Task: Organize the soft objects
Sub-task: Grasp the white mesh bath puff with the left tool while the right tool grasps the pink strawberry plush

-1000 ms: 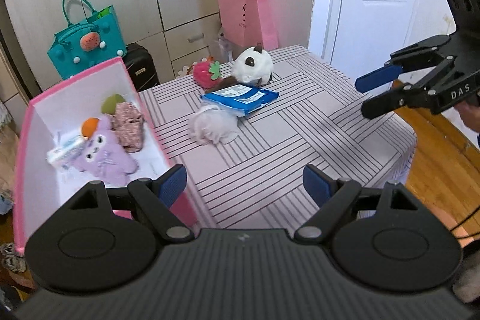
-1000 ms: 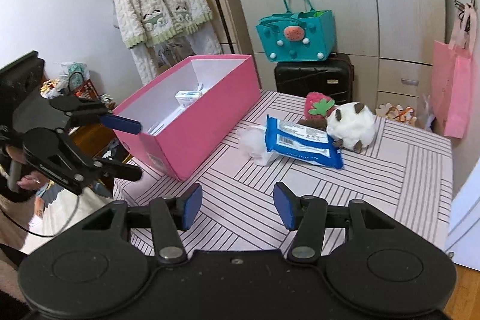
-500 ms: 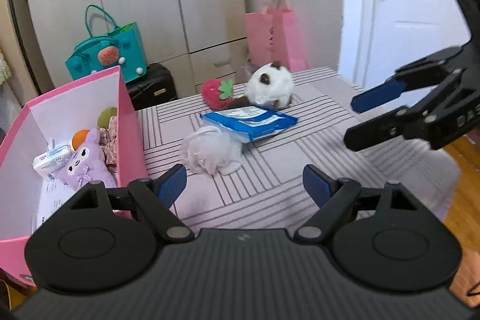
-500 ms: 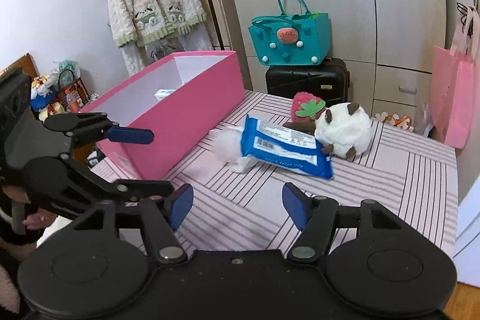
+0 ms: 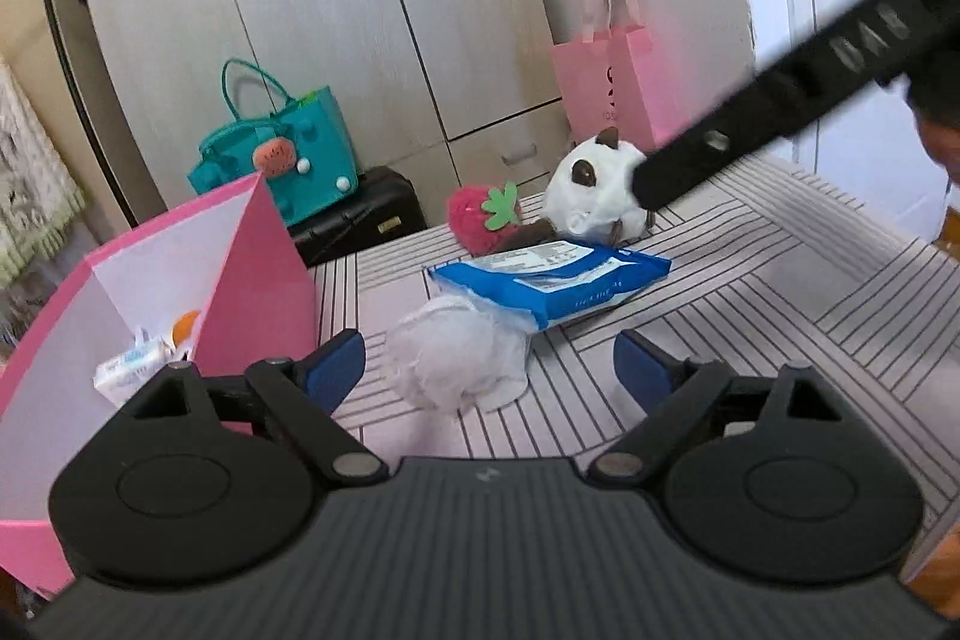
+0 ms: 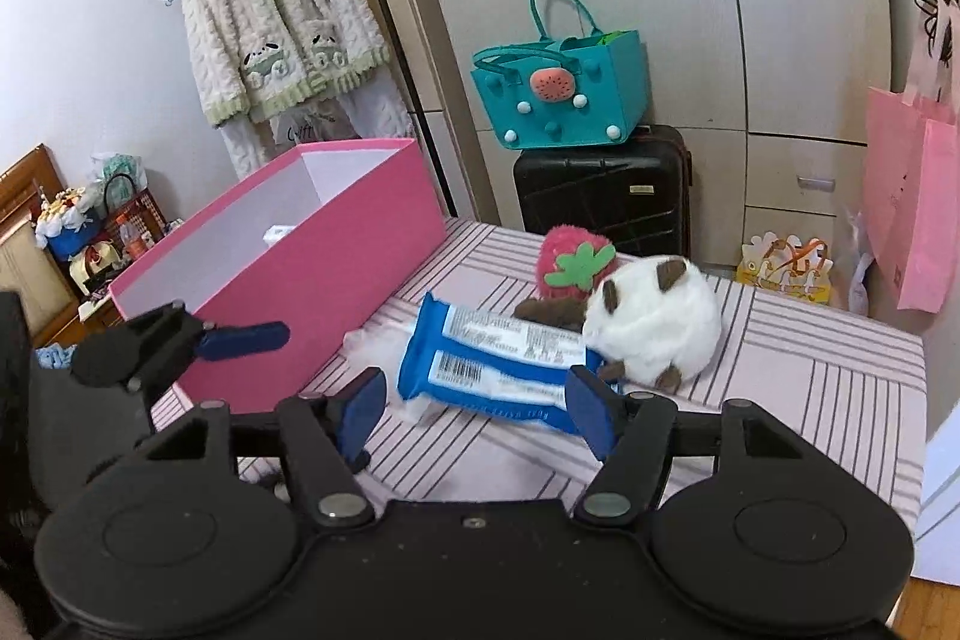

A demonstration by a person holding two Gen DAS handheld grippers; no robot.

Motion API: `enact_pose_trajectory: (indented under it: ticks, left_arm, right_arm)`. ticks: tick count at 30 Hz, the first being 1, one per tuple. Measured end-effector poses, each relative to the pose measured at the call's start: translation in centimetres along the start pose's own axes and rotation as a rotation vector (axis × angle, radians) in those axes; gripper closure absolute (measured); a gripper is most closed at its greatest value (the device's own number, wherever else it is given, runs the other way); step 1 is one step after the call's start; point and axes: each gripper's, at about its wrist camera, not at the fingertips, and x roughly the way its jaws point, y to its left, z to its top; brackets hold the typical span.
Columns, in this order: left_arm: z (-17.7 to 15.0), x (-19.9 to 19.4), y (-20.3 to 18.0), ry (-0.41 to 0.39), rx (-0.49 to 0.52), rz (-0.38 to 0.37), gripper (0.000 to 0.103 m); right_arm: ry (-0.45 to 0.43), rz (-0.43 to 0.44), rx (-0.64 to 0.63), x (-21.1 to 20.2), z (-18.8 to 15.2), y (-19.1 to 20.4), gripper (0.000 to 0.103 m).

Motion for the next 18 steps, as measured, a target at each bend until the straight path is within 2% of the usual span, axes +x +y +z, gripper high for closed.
enact_pose_trajectory:
  ticks: [3,12,18]
  left_arm:
    - [0.1,1.3,-0.8,0.019,0.028,0.030,0.013]
    - [0.4,6.2,-0.9,0.098,0.023,0.091,0.013]
    - [0.5,7.5,-0.4,0.117,0.033,0.073,0.013]
  right_arm:
    - [0.005,0.003,-0.014,0.9,0.9,-0.3,0.032]
    - [0.041,-0.029,-0.099,5.0,5.6,-0.5,0.032]
    - [0.132,-0.073,-0.151,9.9,7.9,-1.7,0.032]
